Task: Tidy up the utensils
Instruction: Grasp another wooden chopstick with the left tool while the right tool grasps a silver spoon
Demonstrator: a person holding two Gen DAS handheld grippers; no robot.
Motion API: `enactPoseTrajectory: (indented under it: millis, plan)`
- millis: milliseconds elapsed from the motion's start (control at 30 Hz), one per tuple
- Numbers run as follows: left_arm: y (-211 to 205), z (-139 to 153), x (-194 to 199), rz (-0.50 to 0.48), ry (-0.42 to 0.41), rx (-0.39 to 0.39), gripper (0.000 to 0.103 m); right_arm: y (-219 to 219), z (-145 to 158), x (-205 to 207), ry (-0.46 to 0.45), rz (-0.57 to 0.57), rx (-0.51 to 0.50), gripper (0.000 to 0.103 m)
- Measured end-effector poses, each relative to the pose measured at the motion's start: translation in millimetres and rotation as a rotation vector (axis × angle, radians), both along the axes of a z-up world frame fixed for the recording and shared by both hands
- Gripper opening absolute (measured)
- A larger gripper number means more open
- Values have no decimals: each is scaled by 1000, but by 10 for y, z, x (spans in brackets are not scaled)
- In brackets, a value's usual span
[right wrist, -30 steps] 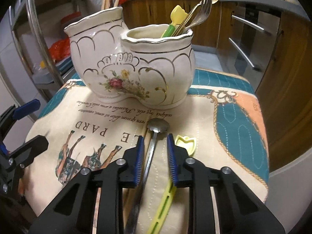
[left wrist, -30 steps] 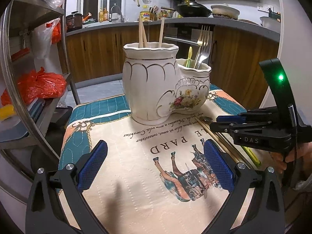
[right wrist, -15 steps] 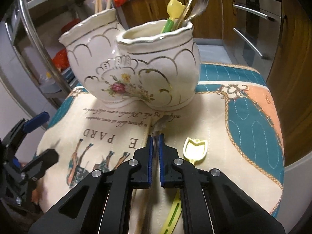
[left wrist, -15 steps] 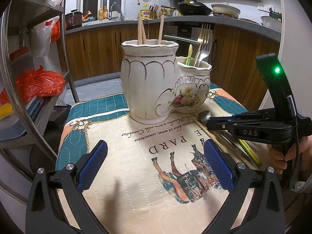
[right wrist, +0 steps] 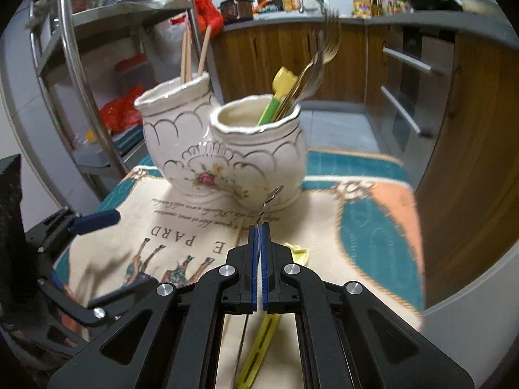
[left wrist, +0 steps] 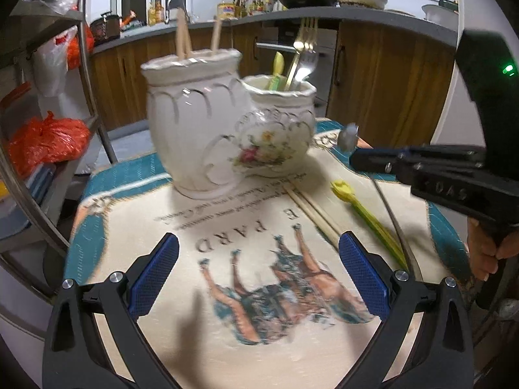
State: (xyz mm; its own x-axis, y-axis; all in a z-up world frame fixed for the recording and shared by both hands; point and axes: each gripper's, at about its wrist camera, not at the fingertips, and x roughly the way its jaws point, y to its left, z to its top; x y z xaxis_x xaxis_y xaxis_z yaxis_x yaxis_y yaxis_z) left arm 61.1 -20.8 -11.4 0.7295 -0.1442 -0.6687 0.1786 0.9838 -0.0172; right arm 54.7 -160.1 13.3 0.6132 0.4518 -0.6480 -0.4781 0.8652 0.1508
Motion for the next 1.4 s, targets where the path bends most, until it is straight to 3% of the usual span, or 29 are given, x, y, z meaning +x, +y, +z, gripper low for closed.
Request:
enactPoseTrajectory:
  millis: [67, 400, 633, 833, 1233, 1400]
  plan:
    - [-71, -32, 8, -3, 26, -12, 94, -61, 41, -28, -22, -8, -2, 3]
    - [-414, -157, -11, -2, 126, -22, 55, -255, 112, -94, -50, -11, 57, 3]
    - [-577, -194, -39, -12, 149, 14, 43, -326, 207, -165, -85, -11, 95, 3]
    - [-549, -198, 33, -8, 162, 49, 12, -362, 313, -260, -130, -2, 112, 3]
    - [-163, -117, -65, -112, 197, 107, 5, -286, 509, -411, -198, 19, 135, 3]
    - [26, 6, -238, -131, 144, 114, 5, -278, 556, -460, -229, 16, 143, 3]
